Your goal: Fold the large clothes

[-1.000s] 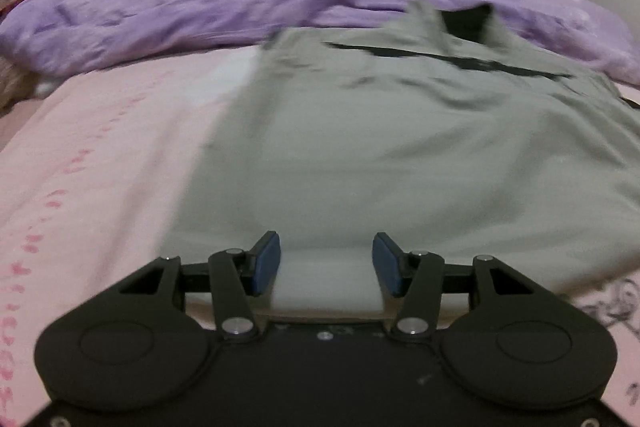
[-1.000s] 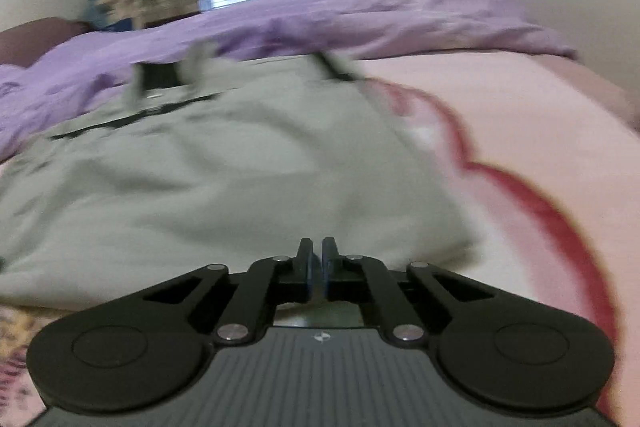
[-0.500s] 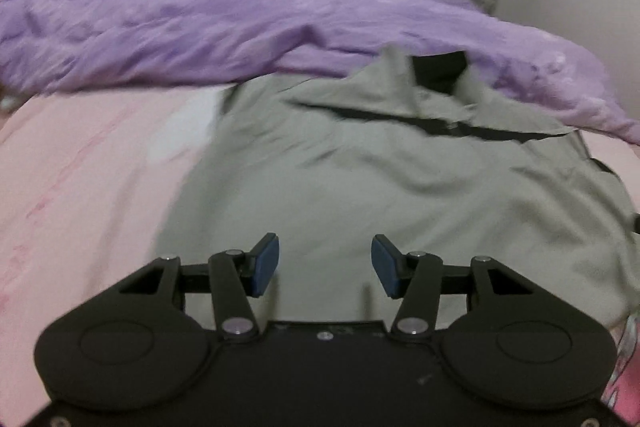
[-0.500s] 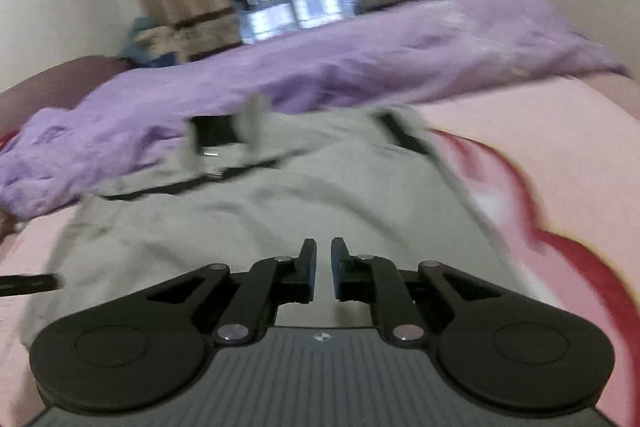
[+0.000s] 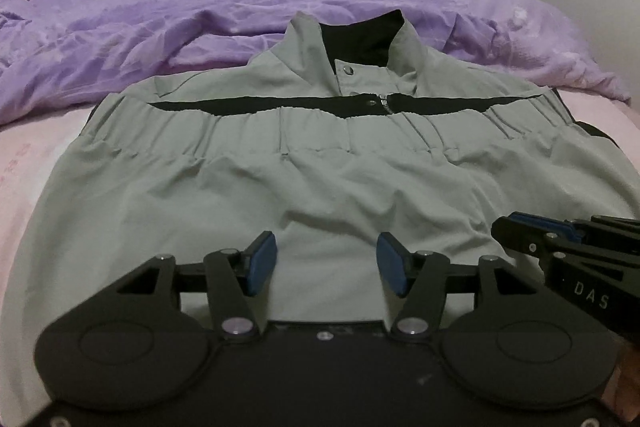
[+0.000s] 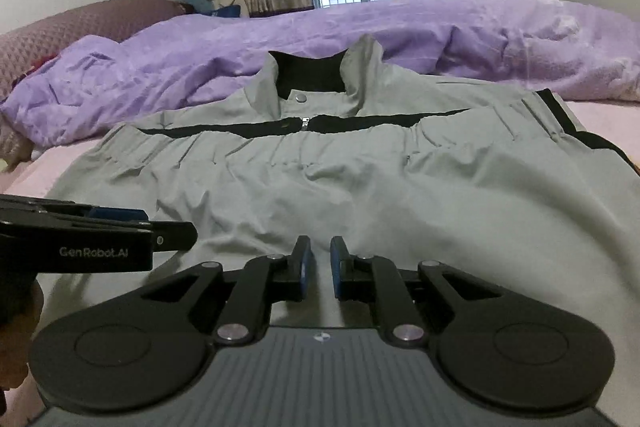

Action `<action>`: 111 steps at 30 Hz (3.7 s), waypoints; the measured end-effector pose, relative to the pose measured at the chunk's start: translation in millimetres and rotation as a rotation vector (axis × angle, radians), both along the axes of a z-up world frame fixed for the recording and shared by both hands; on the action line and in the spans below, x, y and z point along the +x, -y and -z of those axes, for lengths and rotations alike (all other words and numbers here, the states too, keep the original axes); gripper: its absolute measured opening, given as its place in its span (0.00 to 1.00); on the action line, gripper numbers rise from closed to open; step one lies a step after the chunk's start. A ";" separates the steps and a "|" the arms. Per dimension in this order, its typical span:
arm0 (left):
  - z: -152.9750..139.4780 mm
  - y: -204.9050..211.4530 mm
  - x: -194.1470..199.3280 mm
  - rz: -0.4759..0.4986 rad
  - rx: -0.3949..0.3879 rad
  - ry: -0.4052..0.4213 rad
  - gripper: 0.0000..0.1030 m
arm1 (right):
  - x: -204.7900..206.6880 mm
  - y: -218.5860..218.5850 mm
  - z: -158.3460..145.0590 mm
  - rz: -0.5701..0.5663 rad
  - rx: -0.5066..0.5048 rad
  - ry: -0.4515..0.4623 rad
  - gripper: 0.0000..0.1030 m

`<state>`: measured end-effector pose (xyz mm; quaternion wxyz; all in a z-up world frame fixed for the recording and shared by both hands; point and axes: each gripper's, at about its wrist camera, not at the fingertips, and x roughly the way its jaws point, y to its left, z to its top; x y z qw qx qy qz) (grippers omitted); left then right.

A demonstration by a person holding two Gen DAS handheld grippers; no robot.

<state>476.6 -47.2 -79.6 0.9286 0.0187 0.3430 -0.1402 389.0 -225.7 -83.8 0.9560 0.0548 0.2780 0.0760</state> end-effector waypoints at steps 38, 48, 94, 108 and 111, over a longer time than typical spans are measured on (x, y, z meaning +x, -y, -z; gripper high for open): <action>18.1 -141.1 -101.6 -0.234 -0.038 -0.002 0.59 | -101.9 145.0 -0.5 0.397 -0.008 -0.064 0.18; -1.5 -152.0 -120.6 -0.271 -0.082 -0.013 0.57 | -117.8 113.5 -20.5 0.411 0.006 0.003 0.19; 28.8 -197.3 -89.6 -0.458 -0.734 -0.036 0.63 | -78.7 -54.8 11.0 0.055 -0.037 0.056 0.22; 16.7 -192.2 -105.2 -0.391 -0.582 -0.055 0.58 | -92.7 -60.2 -6.5 0.072 -0.056 -0.009 0.22; 21.8 -192.2 -106.1 -0.397 -0.589 -0.053 0.57 | -92.8 -72.6 2.6 0.082 -0.129 0.010 0.22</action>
